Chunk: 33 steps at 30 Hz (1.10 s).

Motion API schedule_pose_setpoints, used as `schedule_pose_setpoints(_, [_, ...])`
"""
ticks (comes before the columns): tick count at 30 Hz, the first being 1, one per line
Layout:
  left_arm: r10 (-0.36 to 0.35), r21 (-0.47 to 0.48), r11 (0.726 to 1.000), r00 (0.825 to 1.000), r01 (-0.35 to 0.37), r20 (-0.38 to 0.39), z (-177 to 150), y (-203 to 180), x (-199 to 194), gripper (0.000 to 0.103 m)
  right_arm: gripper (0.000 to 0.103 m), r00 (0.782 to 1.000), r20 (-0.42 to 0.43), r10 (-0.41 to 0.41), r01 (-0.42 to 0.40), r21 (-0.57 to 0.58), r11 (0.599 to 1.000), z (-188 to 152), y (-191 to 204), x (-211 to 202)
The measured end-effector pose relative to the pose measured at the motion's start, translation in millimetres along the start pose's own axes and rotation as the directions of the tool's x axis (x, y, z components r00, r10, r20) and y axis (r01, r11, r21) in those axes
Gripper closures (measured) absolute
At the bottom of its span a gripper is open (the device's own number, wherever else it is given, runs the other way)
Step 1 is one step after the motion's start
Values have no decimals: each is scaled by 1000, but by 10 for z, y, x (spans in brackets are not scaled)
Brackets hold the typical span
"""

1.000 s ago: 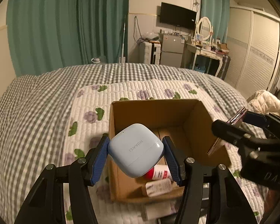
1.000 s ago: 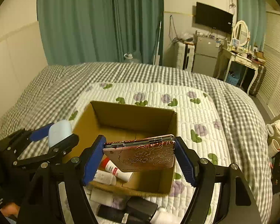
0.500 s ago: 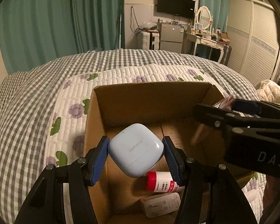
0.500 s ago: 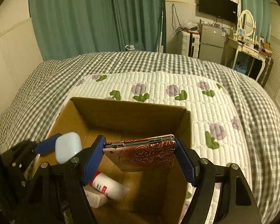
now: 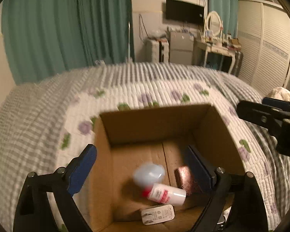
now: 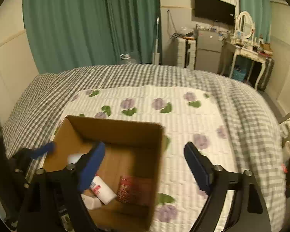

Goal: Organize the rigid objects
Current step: 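Release the earbud case into the box with the left tool while the right releases the card case, then grasp the white charger block with the left tool while the right grasps the white device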

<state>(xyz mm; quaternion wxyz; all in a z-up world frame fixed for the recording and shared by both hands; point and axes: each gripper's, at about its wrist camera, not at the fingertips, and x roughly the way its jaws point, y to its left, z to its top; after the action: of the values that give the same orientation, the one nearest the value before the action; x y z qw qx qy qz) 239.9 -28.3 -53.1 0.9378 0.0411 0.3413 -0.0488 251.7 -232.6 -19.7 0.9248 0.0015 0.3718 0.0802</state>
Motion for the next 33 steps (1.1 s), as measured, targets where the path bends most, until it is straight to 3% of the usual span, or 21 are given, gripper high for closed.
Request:
schedule_pose_setpoints(7, [-11,-9,1000,999,11,40,84,11,-580,4,0,994,49,-93,95,-46,994,2,-111,-727])
schedule_pose_setpoints(10, [-16,-21,1000,998,18,59,19,39,-843,1,0,991,75,-108,111,-27,994,-101,-131,-1037])
schedule_pose_setpoints(16, [-34,-21,999,998,35,52,-265,64,-1137,0,0,993,47,-107,104,63,993,-435,-135,-1262])
schedule_pose_setpoints(20, [-44,-6,999,999,44,15,-551,42,-1067,0,0,993,-9,-114,114,92,989,-762,-99,-1140])
schedule_pose_setpoints(26, [-52,-12,999,994,51,-91,-997,37,-670,0,0,980,-161,-115,124,49,991,-1317,-85,-564])
schedule_pose_setpoints(30, [-41,-4,999,988,41,-147,-1239,30,-463,0,0,958,-266,-104,99,-30,995,-1523,-112,-183])
schedule_pose_setpoints(33, [-30,-14,1000,986,28,-163,-1322,28,-372,0,1,945,-293,-144,81,-216,973,-1467,-70,-37])
